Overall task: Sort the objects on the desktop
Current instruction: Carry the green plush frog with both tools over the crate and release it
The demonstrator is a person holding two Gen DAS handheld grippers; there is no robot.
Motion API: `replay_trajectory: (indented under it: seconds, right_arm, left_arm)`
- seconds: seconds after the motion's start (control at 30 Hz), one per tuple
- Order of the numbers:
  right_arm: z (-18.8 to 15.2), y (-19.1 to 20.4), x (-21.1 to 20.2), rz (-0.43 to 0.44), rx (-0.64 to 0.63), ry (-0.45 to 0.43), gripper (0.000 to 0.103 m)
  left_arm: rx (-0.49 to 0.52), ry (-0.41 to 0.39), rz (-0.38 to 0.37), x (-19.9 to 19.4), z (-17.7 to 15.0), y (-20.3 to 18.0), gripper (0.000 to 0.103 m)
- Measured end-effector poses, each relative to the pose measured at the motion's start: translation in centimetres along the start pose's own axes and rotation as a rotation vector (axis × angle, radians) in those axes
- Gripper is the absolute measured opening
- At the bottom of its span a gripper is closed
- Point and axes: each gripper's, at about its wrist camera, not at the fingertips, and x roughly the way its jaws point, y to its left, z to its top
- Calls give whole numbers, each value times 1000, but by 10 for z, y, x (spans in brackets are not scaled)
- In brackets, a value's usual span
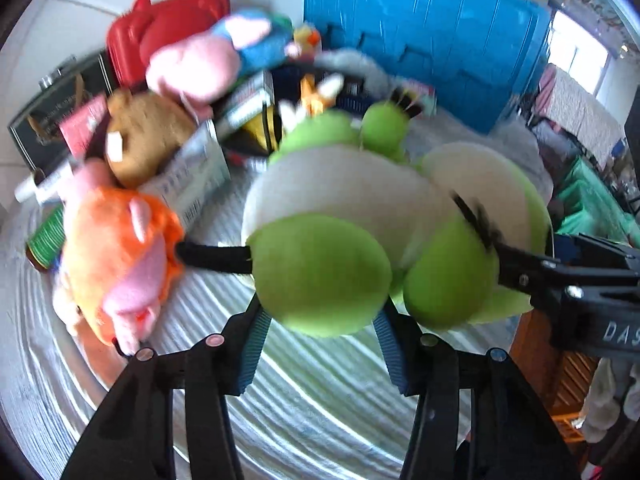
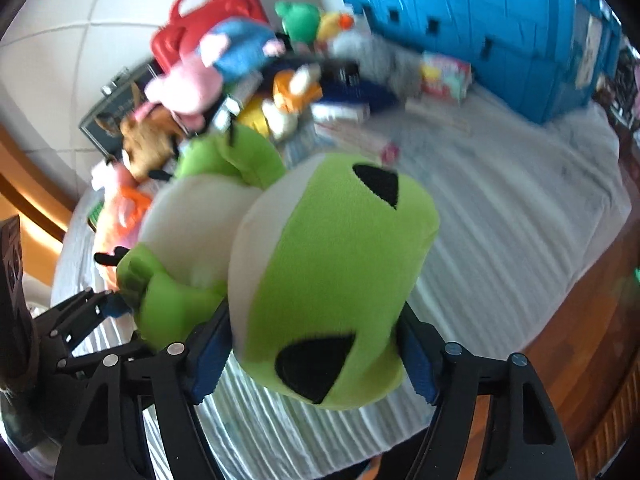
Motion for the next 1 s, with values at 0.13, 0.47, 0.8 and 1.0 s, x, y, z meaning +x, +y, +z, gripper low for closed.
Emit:
replay_trajectory:
  seconds: [0.13,0.47,0.8,1.0]
  right_arm:
    - [20,1,-14,-1,-42,-48,70]
    - [88,-4,-55,66,-220,-223,68]
    - [225,-97,-124,155,-368,-460,68]
    - [306,-175,-157,143,-369,-541,68]
  left_arm:
    - [-12,-59,6,-9,19,0,51]
    - [-76,-259,109,-42,89,-28,49]
    - [-101,-530,216,-60,234,-127,49]
    - [-67,-585,218,-48,334,-206,49]
